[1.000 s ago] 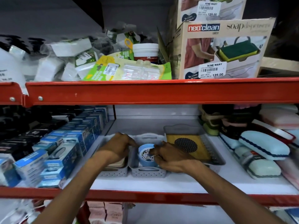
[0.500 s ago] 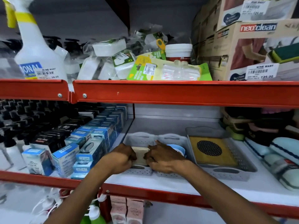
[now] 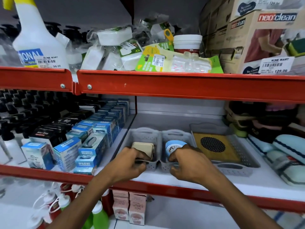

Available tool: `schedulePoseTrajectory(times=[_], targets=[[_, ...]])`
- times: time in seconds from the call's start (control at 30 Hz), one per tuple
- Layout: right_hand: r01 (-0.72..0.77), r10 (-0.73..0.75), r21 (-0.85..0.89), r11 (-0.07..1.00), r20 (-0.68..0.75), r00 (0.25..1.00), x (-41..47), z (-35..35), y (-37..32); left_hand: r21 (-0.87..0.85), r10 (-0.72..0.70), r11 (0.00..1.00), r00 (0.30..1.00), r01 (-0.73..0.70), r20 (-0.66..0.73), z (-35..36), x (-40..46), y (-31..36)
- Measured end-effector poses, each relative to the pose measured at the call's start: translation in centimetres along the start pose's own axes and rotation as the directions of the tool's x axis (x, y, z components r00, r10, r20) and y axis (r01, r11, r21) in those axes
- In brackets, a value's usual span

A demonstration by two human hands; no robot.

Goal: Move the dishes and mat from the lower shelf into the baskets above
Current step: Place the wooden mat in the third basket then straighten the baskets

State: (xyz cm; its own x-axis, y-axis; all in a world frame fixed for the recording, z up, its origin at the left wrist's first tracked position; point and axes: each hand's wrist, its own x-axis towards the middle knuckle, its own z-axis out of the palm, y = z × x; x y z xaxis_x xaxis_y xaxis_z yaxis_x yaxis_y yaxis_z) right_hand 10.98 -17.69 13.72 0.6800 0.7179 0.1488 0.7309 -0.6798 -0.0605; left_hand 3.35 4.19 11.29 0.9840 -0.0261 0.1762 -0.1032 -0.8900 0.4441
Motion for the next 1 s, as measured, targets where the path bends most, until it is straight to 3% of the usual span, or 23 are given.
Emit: schedulePoseTrajectory(times=[0.2,0.6,0.7,0.8,0.9,1.0], targets=[[-0.002,0.003,0.065,0.998,-0.015,1.000,-0.6,0.8,-0.5,-0.045,-0.006,0.999,0.998,0.003,-0.068,0.8,-0.7,-0.1],[0.059,-0.065,0.250,0.966,0.018,0.998,-4.3,-0.2,-1.5,-0.126,-0.095,0.988,0.994,0.087,-0.061,1.0,-4.2,1.2],[-0.007,0.041,0.310,0.951,-0.103,0.994,-4.8,-0.2,-0.4,-0.122,-0.093,0.989,0.994,0.084,-0.065,1.0,-4.4,1.5],[-0.207,0.257,0.237,0.949,-0.205,0.945,-5.2,-0.6,2.4,-0.130,-0.104,0.987,0.993,0.097,-0.048,1.2,-4.4,1.7],[-0.371,0.369,0.015,0.929,-0.141,0.919,-5.6,-0.4,5.1,-0.114,-0.111,0.988,0.993,0.106,-0.045,1.4,-4.3,1.9],[-0.366,0.364,-0.010,0.931,-0.078,0.928,-5.8,0.3,6.3,-0.095,-0.114,0.989,0.992,0.110,-0.045,1.5,-4.2,2.4]])
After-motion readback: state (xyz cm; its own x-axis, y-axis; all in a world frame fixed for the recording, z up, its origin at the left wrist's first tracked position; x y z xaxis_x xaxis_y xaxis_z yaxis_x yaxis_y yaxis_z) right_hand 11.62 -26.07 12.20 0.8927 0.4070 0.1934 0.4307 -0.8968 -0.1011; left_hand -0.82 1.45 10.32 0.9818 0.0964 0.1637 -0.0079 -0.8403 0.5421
